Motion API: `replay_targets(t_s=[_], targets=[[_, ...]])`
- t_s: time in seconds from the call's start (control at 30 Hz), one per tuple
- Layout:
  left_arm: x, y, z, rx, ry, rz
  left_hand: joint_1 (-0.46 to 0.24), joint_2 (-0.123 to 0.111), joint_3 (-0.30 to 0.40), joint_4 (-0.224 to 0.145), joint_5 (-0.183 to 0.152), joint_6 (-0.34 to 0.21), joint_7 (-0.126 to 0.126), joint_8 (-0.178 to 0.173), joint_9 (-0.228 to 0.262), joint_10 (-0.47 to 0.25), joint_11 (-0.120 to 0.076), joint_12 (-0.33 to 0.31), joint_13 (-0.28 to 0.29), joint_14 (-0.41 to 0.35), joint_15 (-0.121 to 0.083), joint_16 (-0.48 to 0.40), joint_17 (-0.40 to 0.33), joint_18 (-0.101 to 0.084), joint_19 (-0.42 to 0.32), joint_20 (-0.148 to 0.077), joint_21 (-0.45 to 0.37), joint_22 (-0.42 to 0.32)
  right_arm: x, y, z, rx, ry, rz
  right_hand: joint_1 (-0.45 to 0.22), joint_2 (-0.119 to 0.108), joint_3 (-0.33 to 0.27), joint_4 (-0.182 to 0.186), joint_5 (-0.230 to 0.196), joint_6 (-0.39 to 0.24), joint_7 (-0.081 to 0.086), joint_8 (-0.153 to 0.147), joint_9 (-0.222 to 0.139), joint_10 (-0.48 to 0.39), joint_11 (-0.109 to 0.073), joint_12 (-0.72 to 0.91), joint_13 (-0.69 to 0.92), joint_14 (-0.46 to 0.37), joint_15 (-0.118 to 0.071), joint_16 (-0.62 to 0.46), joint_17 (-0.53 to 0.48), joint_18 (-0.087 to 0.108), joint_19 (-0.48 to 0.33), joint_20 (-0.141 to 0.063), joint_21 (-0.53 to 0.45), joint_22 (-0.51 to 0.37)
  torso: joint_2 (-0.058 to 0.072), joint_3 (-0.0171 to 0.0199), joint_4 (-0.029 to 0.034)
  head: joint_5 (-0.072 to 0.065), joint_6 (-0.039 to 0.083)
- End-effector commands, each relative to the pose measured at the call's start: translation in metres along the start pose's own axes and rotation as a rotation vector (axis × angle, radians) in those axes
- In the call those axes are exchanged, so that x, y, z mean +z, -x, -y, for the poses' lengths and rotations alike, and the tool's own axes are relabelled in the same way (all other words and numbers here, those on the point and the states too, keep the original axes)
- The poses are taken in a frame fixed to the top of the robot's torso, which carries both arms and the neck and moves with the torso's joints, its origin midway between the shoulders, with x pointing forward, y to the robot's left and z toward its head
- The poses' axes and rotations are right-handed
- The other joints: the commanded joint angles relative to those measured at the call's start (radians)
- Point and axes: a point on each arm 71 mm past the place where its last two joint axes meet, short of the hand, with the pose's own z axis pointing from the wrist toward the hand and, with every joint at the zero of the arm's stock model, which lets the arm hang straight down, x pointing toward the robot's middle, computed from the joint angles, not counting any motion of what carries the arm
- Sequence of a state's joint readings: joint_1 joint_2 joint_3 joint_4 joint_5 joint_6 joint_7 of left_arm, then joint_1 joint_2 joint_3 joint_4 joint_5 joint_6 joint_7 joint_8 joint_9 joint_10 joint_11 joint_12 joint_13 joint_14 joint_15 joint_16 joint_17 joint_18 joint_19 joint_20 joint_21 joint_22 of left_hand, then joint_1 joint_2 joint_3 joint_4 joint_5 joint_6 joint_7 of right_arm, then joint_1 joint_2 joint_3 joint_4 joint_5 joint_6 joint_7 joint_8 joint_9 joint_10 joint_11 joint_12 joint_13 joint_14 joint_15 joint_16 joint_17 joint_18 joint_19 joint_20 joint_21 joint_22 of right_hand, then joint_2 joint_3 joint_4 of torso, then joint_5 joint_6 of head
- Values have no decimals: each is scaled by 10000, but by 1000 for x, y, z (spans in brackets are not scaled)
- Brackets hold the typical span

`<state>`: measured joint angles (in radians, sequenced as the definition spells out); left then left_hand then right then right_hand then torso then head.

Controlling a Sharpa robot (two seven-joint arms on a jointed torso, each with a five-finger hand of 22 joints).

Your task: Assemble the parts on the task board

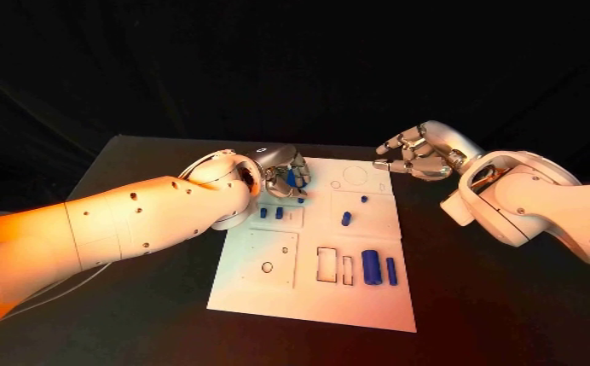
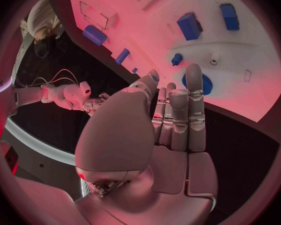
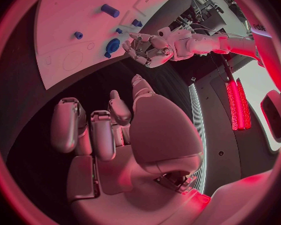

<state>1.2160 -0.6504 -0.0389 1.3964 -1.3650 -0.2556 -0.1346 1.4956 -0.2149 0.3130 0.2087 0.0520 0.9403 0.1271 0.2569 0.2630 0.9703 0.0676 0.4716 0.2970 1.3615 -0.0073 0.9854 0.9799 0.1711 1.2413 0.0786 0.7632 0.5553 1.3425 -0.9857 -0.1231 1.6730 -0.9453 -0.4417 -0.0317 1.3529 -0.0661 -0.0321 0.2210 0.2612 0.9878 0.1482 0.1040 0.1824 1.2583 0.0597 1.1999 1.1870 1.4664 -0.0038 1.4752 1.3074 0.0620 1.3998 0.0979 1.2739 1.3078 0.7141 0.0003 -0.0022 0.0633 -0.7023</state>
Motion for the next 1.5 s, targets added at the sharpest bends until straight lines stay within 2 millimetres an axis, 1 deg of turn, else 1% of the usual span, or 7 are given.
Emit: replay_targets(t_s=[0.03, 0.13, 0.43, 0.63, 0.8, 0.97, 1.5], targets=[[3, -4, 5, 1425, -452, -320, -177, -120, -39, 76, -8, 140, 4, -102, -145, 33, 31, -130, -168, 240, 2, 509, 332, -61, 332, -1, 705, 782, 0, -1, -2, -46, 152, -37, -13, 64, -60, -4, 38, -53, -41, 33, 12, -77, 13, -42, -28, 584, -81, -53, 827, 122, -67, -16, -38, 452, -1, 9, 2, -31, -9], [5, -7, 7, 1668, -382, -547, -228, -109, -65, 72, -8, 325, -14, -179, -299, 155, 13, -236, -344, 459, -11, 1085, 716, -206, 657, -12, 1563, 1756, 0, -1, -2, -42, 157, -39, -13, 64, -60, -4, 38, -53, -41, 33, 12, -77, 13, -42, -28, 584, -81, -53, 827, 122, -67, -16, -38, 452, 2, 7, -5, -37, -34], [11, -12, 6, 2111, -53, -924, -205, -67, -70, -4, -7, 589, 31, -428, -632, 89, 92, -738, -823, 687, 37, 1816, 1064, -385, 906, 25, 2697, 3026, 0, -2, -3, -30, 183, -55, -13, 64, -60, -4, 38, -53, -41, 33, 12, -77, 13, -42, -28, 584, -81, -53, 827, 122, -67, -16, -38, 452, -3, 3, 13, -72, -51], [14, -12, 2, 2213, 95, -1061, -165, -4, -14, -44, -7, 749, 9, -486, -731, 215, 85, -875, -980, 770, 37, 2054, 1177, -439, 984, 37, 3078, 3459, 0, -2, -3, -29, 191, -60, -13, 64, -60, -4, 38, -53, -41, 33, 12, -77, 13, -42, -28, 584, -81, -53, 827, 122, -67, -16, -38, 452, -16, 14, 4, -79, -86], [16, -13, 1, 2239, 137, -1120, -98, 60, 93, -87, -8, 844, -3, -552, -808, 415, 61, -951, -1085, 821, 18, 2215, 1253, -477, 1033, 31, 3341, 3761, 0, -2, -3, -27, 198, -64, -13, 64, -60, -4, 38, -53, -41, 33, 12, -77, 13, -42, -28, 584, -81, -53, 827, 122, -67, -16, -38, 452, -10, 7, 22, -102, -79], [17, -16, 2, 2219, 154, -1210, 4, 145, 285, -149, -7, 956, -10, -628, -888, 620, 37, -1070, -1210, 870, -3, 2370, 1321, -512, 1061, 21, 3575, 4026, 0, -2, -3, -24, 202, -72, -13, 64, -60, -4, 38, -53, -41, 33, 12, -77, 13, -42, -28, 584, -81, -53, 827, 122, -67, -16, -38, 452, -12, 6, 9, -99, -95], [20, -22, 1, 2119, 183, -1344, 84, 169, 785, -316, -6, 1190, -30, -820, -1069, 1102, -18, -1348, -1458, 933, -45, 2624, 1367, -576, 1097, -5, 4033, 4543, 0, -3, -4, -21, 217, -91, -4, 81, -75, -3, 44, -45, -48, 47, 20, -18, 8, -22, -11, 577, -86, -84, 790, 128, -75, -22, -81, 430, -14, 9, 6, -117, -119]])
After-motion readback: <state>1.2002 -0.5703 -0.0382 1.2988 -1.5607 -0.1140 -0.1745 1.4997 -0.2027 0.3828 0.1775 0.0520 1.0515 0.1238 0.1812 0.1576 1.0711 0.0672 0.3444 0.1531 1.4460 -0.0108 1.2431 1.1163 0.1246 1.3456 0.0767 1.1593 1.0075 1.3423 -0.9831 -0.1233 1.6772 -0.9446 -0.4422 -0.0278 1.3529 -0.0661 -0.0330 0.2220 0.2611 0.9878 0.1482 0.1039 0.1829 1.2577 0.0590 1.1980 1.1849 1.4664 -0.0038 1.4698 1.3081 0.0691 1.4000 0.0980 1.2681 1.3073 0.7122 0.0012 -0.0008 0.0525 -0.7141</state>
